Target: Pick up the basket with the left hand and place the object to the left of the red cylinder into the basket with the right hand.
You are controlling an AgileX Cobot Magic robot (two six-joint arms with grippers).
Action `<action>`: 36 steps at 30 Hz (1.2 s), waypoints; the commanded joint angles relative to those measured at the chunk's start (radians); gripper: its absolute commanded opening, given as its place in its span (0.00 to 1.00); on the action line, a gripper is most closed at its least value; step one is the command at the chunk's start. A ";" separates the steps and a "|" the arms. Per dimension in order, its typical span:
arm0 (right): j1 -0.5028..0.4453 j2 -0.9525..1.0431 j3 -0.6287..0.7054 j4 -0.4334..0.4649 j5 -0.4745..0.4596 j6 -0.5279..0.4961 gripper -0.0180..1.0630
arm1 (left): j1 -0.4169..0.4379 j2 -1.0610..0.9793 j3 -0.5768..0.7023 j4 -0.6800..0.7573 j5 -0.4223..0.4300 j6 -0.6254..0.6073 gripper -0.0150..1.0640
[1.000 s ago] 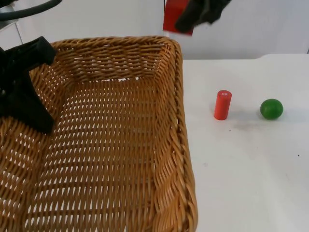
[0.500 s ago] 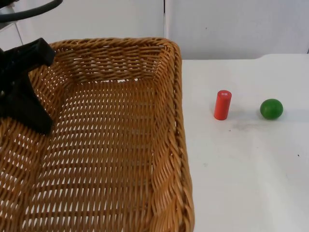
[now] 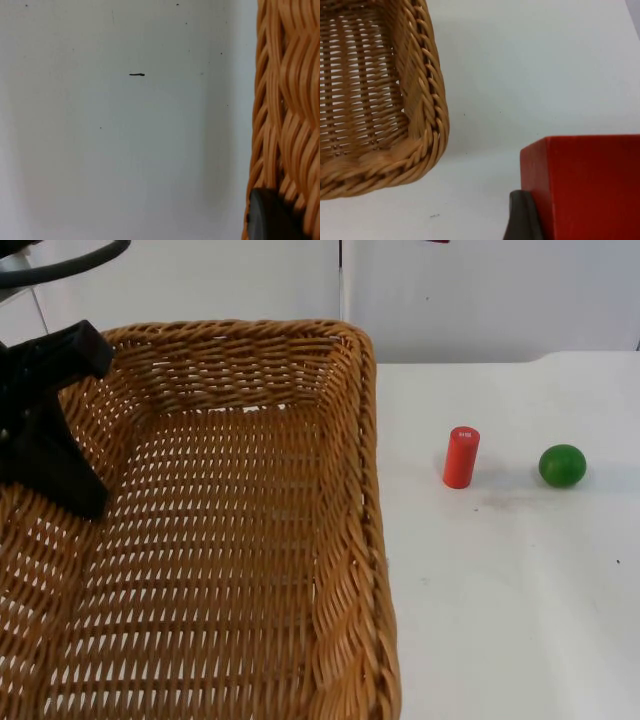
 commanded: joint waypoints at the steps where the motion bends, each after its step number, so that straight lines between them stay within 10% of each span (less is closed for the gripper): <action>1: 0.005 -0.021 -0.003 0.005 0.011 0.028 0.02 | 0.001 -0.010 -0.007 -0.015 0.002 0.000 0.01; 36: 0.343 -0.021 0.069 -0.142 0.062 0.181 0.02 | 0.001 -0.010 -0.007 -0.015 0.010 0.018 0.01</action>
